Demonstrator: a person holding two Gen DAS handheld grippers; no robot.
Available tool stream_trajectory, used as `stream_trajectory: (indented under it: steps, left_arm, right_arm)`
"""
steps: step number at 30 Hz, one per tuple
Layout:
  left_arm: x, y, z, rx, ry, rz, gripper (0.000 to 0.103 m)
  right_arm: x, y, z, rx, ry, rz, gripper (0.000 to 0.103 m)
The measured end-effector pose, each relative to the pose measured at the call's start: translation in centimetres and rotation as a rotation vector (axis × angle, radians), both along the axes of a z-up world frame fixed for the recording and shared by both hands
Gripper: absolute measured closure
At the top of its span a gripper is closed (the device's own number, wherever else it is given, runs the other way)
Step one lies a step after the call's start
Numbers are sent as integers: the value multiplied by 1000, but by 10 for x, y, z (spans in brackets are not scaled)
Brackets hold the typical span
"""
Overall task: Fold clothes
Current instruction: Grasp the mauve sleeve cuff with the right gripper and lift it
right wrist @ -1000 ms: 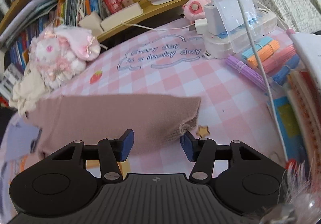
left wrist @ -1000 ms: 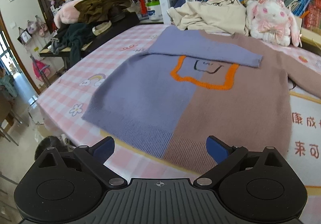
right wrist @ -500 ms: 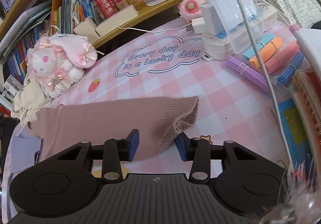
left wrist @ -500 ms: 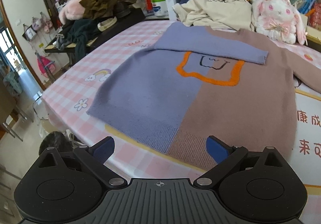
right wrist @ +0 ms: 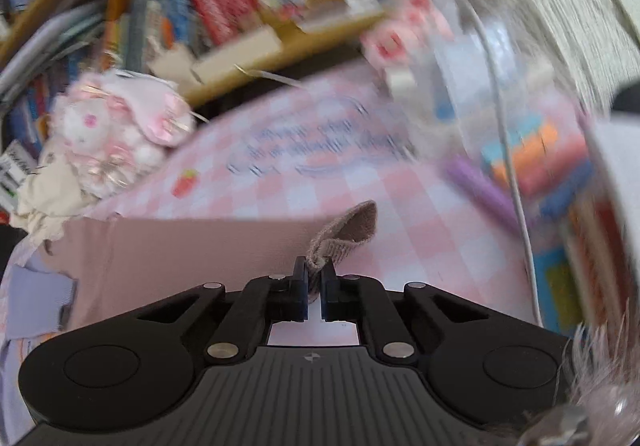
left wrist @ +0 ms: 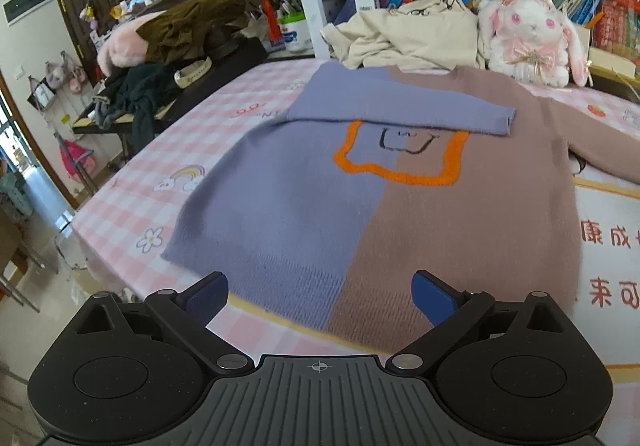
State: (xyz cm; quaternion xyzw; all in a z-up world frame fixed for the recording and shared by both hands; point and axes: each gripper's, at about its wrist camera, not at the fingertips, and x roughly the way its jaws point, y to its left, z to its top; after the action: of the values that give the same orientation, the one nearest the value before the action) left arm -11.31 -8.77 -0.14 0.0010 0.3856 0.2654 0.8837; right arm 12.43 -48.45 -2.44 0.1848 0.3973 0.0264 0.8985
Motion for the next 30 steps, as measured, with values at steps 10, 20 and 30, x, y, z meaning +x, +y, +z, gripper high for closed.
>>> stream_trajectory:
  steps: [10, 20, 30]
  left_arm:
    - [7, 36, -2, 42, -60, -174, 3]
    - [7, 97, 5, 58, -111, -404, 3]
    - [1, 120, 10, 140, -157, -595, 0]
  right_arm:
    - [5, 108, 82, -112, -181, 187, 97]
    - [7, 273, 129, -196, -274, 330, 97]
    - [13, 395, 141, -235, -306, 413, 97]
